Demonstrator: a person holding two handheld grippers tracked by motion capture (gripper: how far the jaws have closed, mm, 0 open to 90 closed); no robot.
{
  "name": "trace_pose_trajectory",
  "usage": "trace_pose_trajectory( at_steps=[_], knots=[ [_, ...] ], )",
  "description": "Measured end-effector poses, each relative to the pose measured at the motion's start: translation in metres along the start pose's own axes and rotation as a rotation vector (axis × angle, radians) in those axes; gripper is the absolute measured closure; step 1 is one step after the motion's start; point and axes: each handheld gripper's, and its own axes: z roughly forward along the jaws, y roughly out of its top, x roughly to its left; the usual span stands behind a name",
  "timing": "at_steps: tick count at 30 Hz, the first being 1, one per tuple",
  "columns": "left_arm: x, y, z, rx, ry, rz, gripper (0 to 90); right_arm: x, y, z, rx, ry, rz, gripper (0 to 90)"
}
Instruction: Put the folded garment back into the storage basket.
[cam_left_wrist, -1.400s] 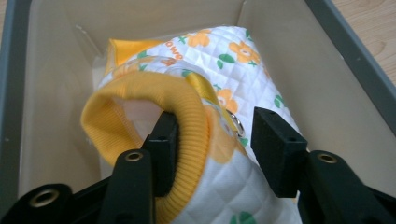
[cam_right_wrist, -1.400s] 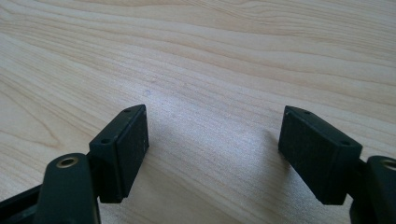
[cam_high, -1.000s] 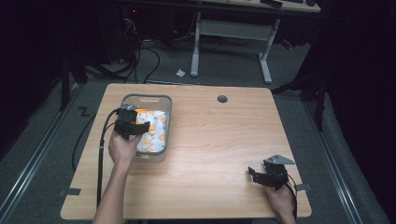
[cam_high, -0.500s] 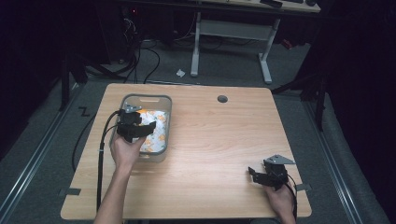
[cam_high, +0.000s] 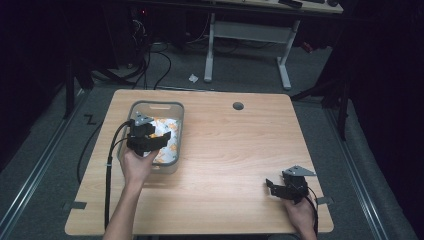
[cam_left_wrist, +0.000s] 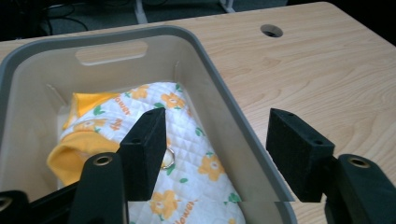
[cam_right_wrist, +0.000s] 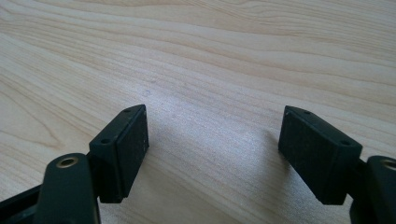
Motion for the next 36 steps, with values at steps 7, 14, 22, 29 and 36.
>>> trace_pose_trajectory(
  at_steps=[7,14,22,29,36],
  knots=[
    [-0.006,-0.002,-0.002,-0.003,-0.015,0.008,38.0,0.000,0.000,0.000,0.000,0.000,0.000,24.6],
    [-0.018,-0.004,-0.006,-0.028,-0.048,0.011,37.8,0.000,0.000,0.000,-0.001,0.000,-0.003,24.6],
    [-0.029,-0.007,-0.005,-0.037,-0.075,0.023,37.6,0.000,0.000,0.000,-0.001,0.000,-0.003,24.6],
    [-0.038,-0.009,-0.008,-0.046,-0.098,0.038,37.5,0.000,0.000,0.000,-0.001,0.000,-0.003,24.6],
    [-0.046,-0.011,-0.010,-0.052,-0.115,0.041,37.4,0.000,0.000,0.000,-0.001,0.000,-0.003,24.6]
  ],
)
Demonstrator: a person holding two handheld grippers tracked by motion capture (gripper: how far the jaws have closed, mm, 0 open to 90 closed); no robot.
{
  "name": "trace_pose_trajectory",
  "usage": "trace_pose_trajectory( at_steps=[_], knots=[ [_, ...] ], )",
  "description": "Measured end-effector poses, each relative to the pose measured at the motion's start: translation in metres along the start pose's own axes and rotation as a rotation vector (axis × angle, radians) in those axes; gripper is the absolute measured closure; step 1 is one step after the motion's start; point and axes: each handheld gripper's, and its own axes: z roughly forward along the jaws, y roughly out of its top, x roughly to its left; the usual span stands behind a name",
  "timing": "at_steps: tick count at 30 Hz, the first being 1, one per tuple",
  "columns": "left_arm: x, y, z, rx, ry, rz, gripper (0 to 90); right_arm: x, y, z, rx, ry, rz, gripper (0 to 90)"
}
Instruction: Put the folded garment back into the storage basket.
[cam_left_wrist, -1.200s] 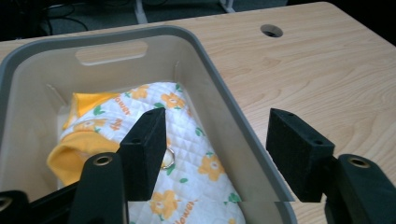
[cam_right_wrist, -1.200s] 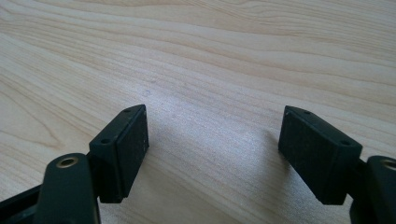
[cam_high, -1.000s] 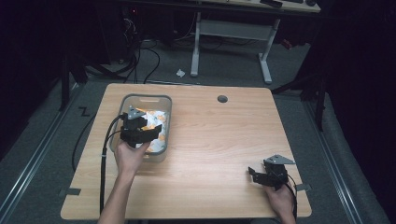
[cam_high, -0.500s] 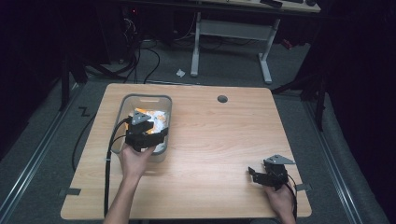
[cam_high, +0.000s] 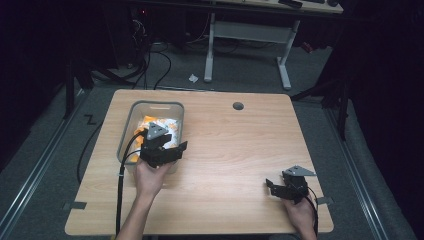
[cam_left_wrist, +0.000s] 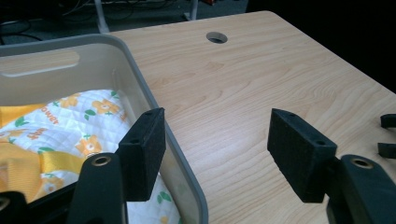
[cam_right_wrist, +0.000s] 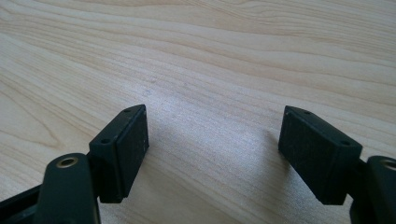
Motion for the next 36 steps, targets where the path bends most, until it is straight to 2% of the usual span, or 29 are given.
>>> trace_pose_trajectory(
  at_steps=[15,26,36],
  knots=[
    [-0.011,-0.005,-0.001,-0.002,-0.021,0.010,37.4,0.000,0.000,0.000,0.000,0.000,0.000,24.6],
    [-0.025,-0.008,-0.001,-0.015,-0.058,0.017,37.4,0.000,0.000,0.000,0.000,0.000,0.001,24.6],
    [-0.035,-0.015,0.003,-0.005,-0.093,0.019,37.4,0.000,0.000,0.000,0.000,0.000,0.000,24.6]
  ],
)
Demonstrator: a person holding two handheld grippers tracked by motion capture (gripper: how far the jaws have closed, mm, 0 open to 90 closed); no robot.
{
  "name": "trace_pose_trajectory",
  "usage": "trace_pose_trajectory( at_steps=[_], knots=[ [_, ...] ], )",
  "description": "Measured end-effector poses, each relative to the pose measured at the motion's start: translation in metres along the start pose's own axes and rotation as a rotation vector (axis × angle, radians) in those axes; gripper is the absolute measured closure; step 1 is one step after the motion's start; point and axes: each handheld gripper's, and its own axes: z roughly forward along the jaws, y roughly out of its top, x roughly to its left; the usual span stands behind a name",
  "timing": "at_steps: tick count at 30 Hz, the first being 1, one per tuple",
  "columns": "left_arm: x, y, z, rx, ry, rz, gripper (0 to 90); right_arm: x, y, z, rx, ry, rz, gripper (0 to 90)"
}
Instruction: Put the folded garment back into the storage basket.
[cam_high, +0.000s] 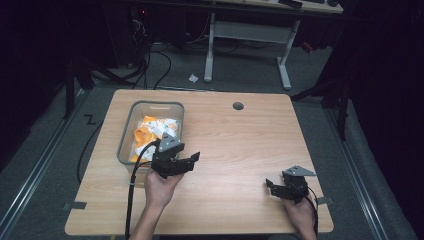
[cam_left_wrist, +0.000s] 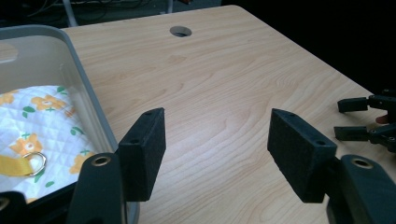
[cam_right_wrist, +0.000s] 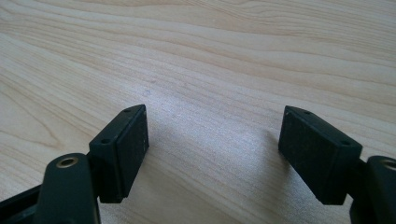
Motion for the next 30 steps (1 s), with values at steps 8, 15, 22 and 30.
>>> trace_pose_trajectory(
  at_steps=[8,15,22,30],
  knots=[
    [-0.008,-0.006,0.005,0.011,-0.022,0.003,37.3,0.000,0.000,0.000,0.001,0.000,0.003,24.6],
    [-0.014,-0.012,0.010,0.023,-0.034,0.009,37.3,0.000,0.000,0.000,0.001,0.000,0.003,24.6],
    [-0.019,-0.017,0.015,0.031,-0.053,0.005,37.3,0.000,0.000,0.000,0.001,-0.001,0.003,24.6],
    [-0.024,-0.024,0.022,0.052,-0.047,0.016,37.3,0.000,0.000,0.000,0.001,0.000,0.003,24.6]
  ],
)
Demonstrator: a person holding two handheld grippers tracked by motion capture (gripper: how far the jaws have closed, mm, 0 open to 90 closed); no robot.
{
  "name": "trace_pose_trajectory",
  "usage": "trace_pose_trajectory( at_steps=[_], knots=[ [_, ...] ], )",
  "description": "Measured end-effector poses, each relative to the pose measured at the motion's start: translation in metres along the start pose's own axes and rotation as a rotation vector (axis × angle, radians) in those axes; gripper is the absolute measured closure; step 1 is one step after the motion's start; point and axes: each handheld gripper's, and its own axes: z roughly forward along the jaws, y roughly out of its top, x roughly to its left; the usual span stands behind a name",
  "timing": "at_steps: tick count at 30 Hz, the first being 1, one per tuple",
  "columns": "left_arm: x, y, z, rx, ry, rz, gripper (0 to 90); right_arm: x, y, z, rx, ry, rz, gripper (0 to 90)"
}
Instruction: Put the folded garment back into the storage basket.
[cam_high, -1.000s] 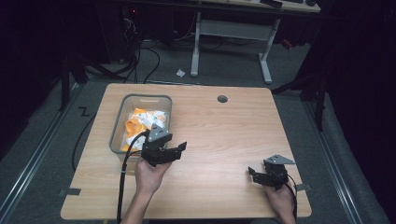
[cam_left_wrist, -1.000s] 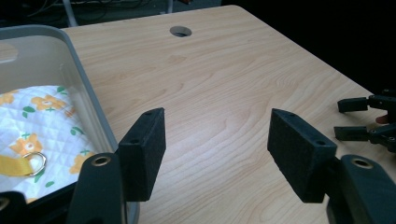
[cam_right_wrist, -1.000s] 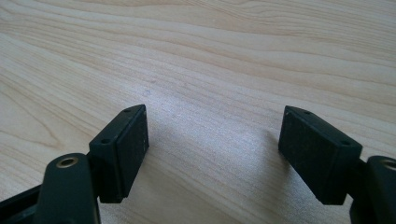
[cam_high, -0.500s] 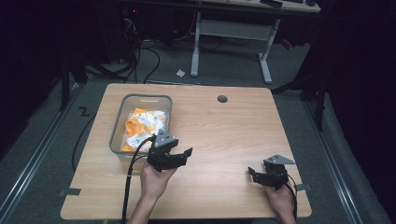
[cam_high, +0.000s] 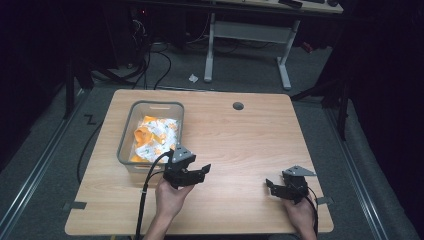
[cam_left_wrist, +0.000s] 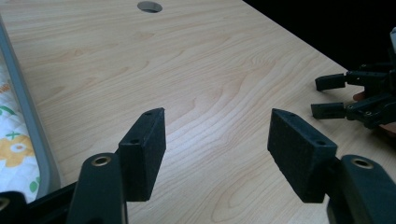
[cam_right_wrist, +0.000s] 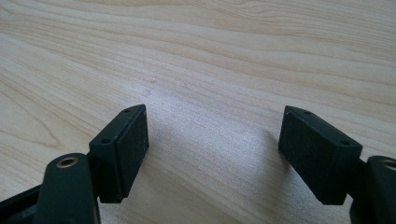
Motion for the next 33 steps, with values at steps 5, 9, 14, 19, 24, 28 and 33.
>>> trace_pose_trajectory(
  at_steps=[5,9,14,19,24,28,33],
  knots=[
    [-0.001,-0.005,0.005,0.012,-0.007,-0.002,37.4,0.000,0.000,0.000,0.000,0.000,0.000,24.6],
    [-0.003,-0.012,0.011,0.034,-0.016,-0.008,37.4,0.000,0.000,0.000,0.000,0.000,0.000,24.6],
    [-0.005,-0.019,0.017,0.052,-0.009,-0.005,37.4,0.000,0.000,0.000,0.000,0.000,0.000,24.6],
    [-0.007,-0.026,0.022,0.071,-0.002,-0.004,37.4,0.000,0.000,0.000,0.000,0.000,0.000,24.6],
    [-0.010,-0.038,0.033,0.112,0.040,0.024,37.5,0.000,0.000,0.000,0.000,0.000,0.000,24.6],
    [-0.011,-0.044,0.039,0.126,0.080,0.043,38.1,0.000,0.000,0.000,0.000,0.000,0.000,24.6],
    [-0.010,-0.055,0.049,0.162,0.141,0.078,38.2,0.000,0.000,0.000,0.000,0.000,0.000,24.6]
  ],
)
